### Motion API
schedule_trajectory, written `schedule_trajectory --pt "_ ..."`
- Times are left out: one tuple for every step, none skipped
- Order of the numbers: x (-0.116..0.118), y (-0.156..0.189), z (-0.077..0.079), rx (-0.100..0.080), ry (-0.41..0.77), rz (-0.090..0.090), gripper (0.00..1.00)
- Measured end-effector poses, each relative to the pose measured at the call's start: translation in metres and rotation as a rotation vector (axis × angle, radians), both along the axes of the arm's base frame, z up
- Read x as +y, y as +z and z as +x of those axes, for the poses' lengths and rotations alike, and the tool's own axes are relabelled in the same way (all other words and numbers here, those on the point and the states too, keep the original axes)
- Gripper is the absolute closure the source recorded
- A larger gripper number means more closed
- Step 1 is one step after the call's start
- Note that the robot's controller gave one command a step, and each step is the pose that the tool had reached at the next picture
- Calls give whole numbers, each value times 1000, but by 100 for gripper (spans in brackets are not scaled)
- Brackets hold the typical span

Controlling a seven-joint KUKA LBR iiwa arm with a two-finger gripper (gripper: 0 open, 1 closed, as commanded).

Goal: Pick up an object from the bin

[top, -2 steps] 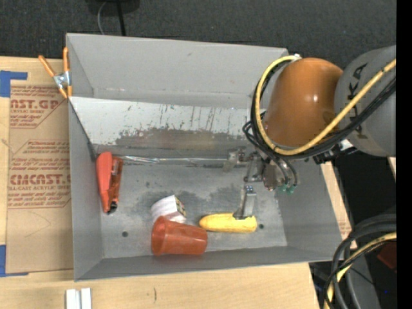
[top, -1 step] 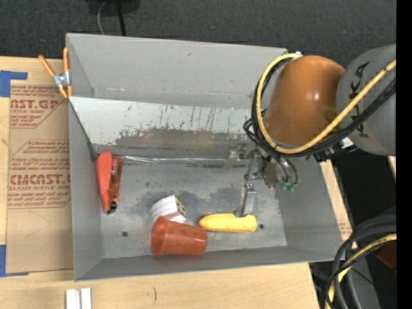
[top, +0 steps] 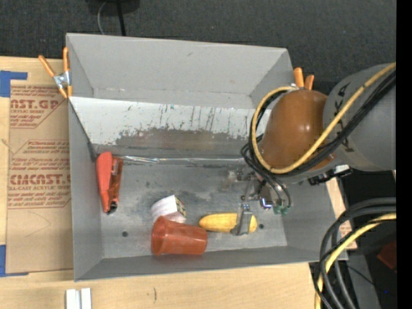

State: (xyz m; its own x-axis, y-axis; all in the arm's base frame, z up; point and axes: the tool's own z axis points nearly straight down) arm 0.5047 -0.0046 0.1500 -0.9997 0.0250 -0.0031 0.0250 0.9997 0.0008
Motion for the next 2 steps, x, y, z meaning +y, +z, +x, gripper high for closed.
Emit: schedule_trajectory --pt "-10 -24 -13 9 45 -1 0" --pt "-21 -10 -13 -1 -13 1 0"
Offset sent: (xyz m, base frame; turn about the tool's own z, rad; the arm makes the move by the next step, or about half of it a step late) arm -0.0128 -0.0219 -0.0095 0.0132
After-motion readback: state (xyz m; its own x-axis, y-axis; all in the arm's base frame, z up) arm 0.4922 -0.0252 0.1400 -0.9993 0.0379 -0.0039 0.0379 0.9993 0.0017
